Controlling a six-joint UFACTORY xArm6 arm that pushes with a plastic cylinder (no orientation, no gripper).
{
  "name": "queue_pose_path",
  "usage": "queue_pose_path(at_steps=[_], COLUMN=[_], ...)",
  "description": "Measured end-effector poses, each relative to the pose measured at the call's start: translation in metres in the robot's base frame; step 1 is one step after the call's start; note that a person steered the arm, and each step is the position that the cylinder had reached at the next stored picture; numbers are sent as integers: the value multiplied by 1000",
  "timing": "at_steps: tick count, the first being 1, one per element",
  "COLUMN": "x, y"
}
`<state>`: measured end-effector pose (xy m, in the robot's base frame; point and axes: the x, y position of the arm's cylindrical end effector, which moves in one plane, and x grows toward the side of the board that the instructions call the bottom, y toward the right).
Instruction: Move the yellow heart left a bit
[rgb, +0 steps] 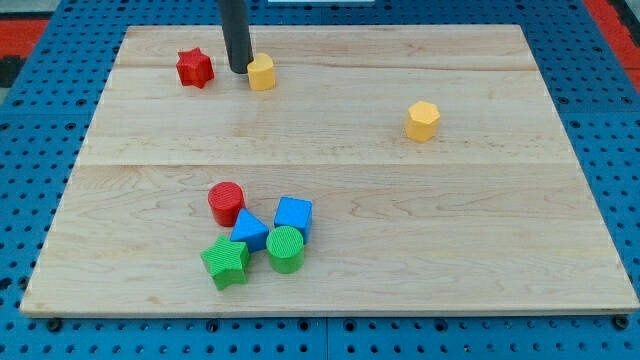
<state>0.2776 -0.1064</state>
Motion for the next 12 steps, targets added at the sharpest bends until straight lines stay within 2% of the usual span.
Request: queue_pose_path(at_steps=[2, 5, 6, 7, 12], x=[1, 65, 71, 71, 63], y=[15, 22, 52, 74, 97])
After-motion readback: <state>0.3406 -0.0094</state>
